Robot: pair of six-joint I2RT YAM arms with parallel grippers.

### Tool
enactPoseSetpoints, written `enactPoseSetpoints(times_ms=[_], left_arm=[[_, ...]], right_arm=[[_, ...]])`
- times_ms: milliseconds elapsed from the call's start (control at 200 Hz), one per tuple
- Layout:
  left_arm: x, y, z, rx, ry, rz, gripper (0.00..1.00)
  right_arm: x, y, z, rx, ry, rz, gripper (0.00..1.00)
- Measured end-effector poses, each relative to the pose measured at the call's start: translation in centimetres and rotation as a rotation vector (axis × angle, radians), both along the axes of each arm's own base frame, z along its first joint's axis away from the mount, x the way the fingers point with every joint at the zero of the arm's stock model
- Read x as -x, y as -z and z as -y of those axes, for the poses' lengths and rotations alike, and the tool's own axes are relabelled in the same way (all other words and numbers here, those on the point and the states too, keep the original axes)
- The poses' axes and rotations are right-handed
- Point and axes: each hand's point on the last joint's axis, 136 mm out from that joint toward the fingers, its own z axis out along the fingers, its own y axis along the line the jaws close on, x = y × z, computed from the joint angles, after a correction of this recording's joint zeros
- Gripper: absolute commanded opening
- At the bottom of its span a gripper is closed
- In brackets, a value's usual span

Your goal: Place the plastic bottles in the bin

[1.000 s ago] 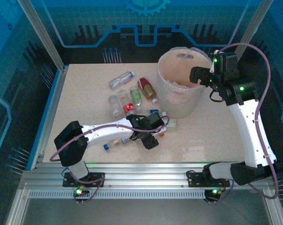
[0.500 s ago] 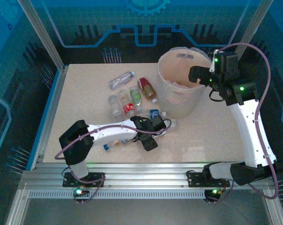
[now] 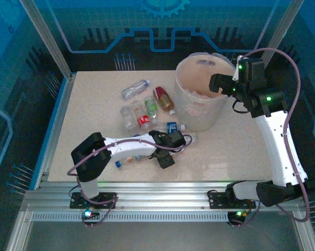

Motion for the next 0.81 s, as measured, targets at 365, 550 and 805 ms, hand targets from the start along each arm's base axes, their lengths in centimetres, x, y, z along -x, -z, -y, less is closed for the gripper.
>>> enactPoseSetpoints(times_ms=[365,550,805], left_arm=[[1.1,0.6,0.1,-0.007,-0.002,-0.013,0.68],[1.8,1.8,-1.0,-0.038,-0.018,-0.034,0.62],[1.6,2.0,-0.7,-0.032,-0.022,-0.025,0.41]], right_arm=[[-0.1,0.2,0.0,0.0,0.0,-0.004,1.0],[-0.1,0.1,0.0,-0.002,-0.001,0.0,1.0],[-0.1,0.2,0.0,-0.003,-0.002,-0.002,1.0]])
